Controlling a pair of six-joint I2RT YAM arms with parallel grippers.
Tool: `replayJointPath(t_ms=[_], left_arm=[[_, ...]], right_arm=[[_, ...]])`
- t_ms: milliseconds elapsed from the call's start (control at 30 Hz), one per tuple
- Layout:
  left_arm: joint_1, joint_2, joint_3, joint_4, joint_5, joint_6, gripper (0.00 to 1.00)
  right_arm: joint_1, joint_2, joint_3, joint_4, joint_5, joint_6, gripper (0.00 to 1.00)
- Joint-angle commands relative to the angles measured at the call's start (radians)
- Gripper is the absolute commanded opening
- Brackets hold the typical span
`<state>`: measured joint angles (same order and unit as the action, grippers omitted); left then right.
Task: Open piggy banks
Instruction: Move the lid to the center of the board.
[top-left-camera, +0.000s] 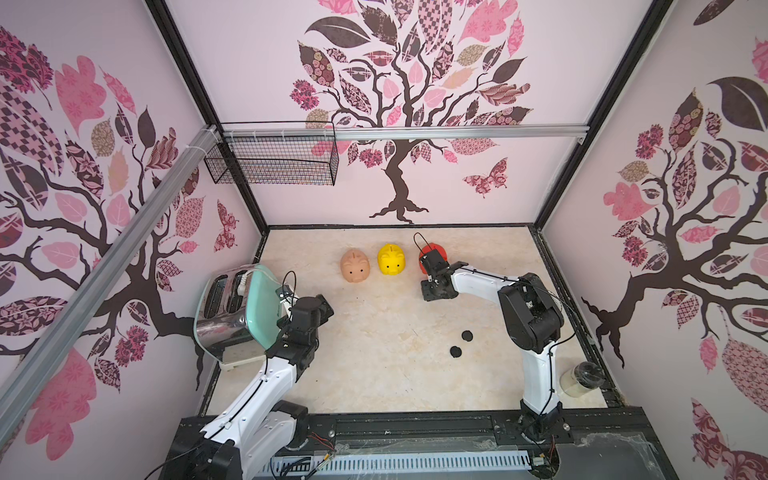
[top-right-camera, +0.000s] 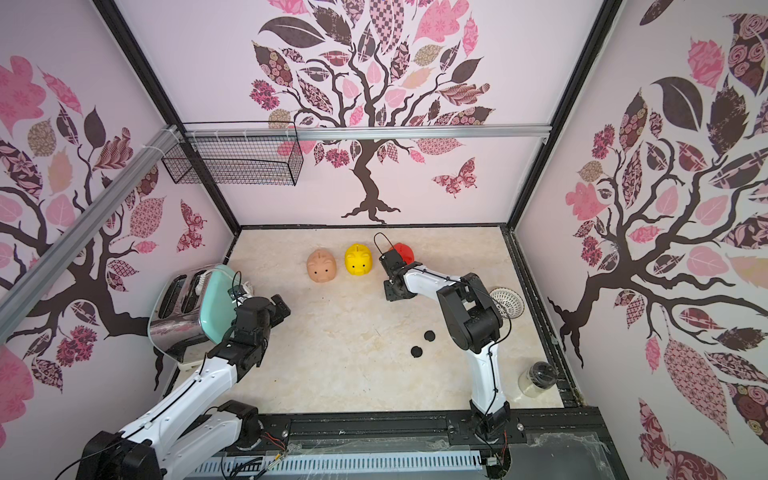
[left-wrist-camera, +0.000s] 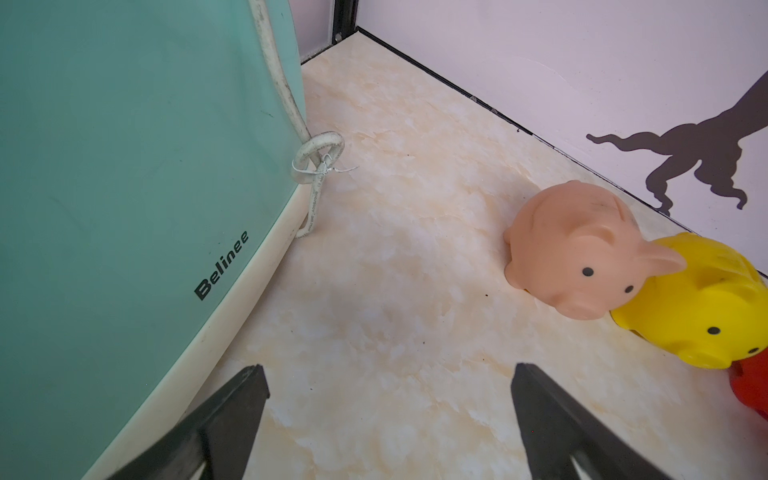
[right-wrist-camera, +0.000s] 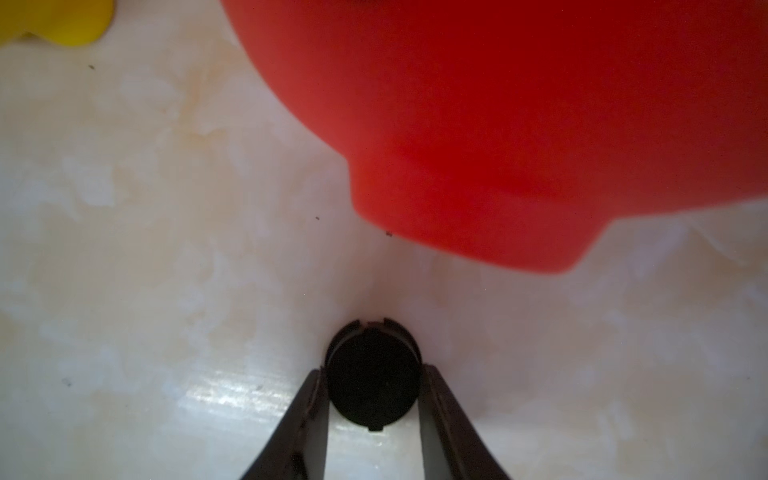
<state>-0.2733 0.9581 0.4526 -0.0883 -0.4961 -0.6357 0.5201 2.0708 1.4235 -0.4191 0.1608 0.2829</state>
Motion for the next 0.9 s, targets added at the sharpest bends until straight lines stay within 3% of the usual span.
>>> replayJointPath(t_ms=[0,67,100,200,300,433,567,700,800,867], left_arm=[[-0.002,0.001,0.021,-0.009,-0.013,-0.078,0.98],[-0.002,-0.024,0.016,0.0,0.031,-0.031,0.98],[-0.001,-0.032,0.012,0.011,0.056,0.001,0.98],[-0.011,-0.052,0.015,0.028,0.187,0.056,0.98],[-0.102,-0.074,0.02,0.054,0.226,0.1,0.98],[-0.359,-0.016,0.12,-0.048,0.133,0.143,0.98],[-0.643,0.135,0.218,-0.075,0.131,0.181,0.95],[-0.822,0.362,0.35,-0.114,0.21,0.174,0.91],[-0.882,0.501,0.434,-0.115,0.277,0.186,0.85],[-0.898,0.596,0.51,-0.159,0.35,0.205,0.82]], right_arm=[[-0.006,-0.004,0.02,-0.013,-0.009,0.012,0.61],[-0.006,-0.061,0.017,0.001,-0.025,0.018,0.77],[-0.006,-0.089,0.012,0.002,-0.026,0.027,0.8],[-0.006,-0.242,-0.066,0.023,0.0,0.089,0.81],[-0.006,-0.448,-0.27,0.121,-0.024,0.195,0.85],[-0.008,-0.666,-0.482,0.055,0.009,0.317,0.8],[-0.034,-0.853,-0.6,-0.092,0.0,0.349,0.75],[-0.235,-1.07,-0.648,-0.215,-0.054,0.356,0.73],[-0.454,-1.205,-0.668,-0.235,-0.167,0.304,0.7],[-0.502,-1.246,-0.652,-0.268,-0.182,0.273,0.68]])
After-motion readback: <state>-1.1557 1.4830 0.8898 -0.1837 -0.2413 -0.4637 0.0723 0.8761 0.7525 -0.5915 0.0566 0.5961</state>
